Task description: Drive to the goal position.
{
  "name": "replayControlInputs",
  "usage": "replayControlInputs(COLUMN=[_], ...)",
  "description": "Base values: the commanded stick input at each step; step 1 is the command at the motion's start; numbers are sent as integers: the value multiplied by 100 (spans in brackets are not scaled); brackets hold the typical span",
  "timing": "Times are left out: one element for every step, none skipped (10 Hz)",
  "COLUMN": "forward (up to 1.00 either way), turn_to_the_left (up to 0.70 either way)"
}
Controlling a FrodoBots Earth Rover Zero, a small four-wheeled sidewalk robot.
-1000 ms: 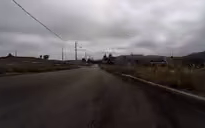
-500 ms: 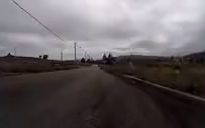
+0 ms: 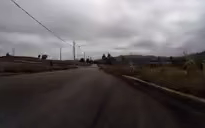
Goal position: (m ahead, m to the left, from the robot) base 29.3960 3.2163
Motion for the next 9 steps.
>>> replayControlInputs(forward=[70,70,70,70,70,70,70,70,70], turn_to_the_left=[0,0,0,0,0,0,0,0,0])
